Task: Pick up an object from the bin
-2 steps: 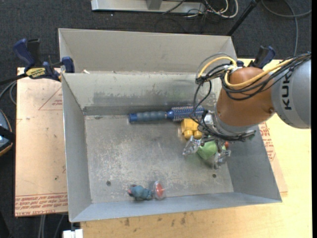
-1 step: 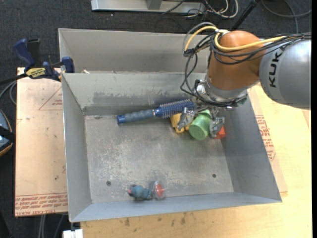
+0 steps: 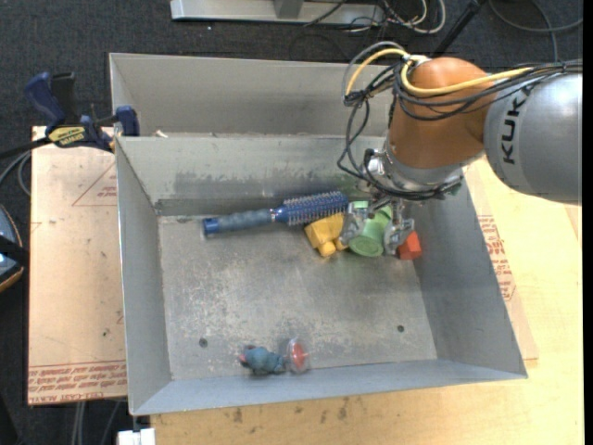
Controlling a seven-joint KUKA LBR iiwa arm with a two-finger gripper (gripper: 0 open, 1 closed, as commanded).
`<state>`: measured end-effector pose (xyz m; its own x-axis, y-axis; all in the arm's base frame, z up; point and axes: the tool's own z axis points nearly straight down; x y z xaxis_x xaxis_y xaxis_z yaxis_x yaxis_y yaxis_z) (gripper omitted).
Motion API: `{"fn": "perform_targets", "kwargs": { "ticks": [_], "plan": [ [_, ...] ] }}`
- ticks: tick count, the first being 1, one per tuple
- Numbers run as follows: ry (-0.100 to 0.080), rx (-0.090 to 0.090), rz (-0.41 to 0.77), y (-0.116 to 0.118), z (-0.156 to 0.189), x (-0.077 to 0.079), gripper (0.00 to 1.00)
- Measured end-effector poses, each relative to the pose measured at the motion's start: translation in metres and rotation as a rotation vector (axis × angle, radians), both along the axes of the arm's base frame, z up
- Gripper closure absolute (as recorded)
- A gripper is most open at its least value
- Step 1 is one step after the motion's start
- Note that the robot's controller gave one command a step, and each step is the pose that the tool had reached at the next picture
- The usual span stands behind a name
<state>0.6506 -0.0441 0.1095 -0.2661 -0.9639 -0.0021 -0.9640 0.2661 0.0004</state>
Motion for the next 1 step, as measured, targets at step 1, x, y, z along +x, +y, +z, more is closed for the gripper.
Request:
{"fn": "perform_targets", "kwargs": {
  "ticks": [1],
  "plan": [
    [-0.011, -0.001, 0.016, 0.0028, 0.1157, -0.0032, 1.0]
  ]
}}
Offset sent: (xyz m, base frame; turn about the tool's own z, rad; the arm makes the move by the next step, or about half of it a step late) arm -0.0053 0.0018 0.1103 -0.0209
